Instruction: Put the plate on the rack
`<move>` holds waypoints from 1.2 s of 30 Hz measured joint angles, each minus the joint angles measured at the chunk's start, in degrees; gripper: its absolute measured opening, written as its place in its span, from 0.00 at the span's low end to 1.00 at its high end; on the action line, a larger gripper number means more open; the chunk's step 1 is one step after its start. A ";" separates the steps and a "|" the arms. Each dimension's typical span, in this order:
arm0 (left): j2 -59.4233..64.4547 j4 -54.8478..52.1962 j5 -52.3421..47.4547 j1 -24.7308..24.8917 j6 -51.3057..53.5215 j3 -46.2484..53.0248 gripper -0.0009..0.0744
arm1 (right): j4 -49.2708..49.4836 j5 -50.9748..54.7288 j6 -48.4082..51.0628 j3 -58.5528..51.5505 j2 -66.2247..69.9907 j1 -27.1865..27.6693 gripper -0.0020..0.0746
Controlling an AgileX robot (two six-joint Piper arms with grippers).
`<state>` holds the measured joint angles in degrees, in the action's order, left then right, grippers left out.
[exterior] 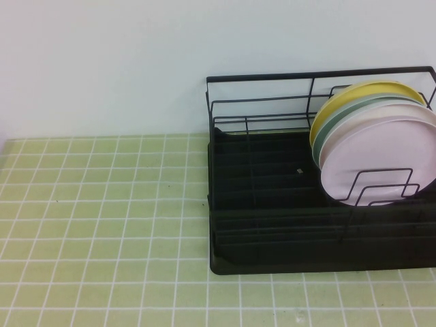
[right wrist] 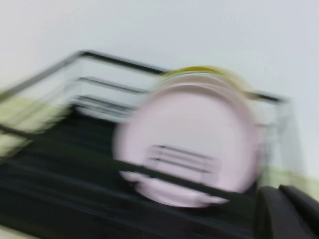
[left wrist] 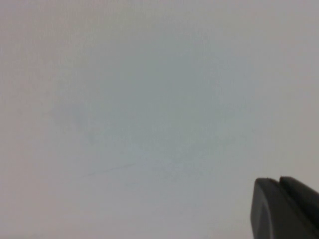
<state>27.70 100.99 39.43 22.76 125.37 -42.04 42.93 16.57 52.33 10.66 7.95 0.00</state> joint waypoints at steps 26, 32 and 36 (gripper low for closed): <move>-4.96 -0.25 6.84 -10.04 -14.49 3.06 0.01 | -40.43 1.53 -44.72 -10.83 -8.48 0.00 0.02; -6.82 -0.15 6.18 -10.04 -14.53 11.19 0.01 | -40.43 1.53 -44.62 -10.83 -8.48 0.00 0.02; -11.08 -7.25 0.12 -10.04 -23.20 18.85 0.01 | -40.43 1.53 -44.62 -10.83 -8.48 0.00 0.02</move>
<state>16.62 93.74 39.55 12.72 102.17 -23.19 2.50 18.10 7.72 -0.17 -0.52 0.00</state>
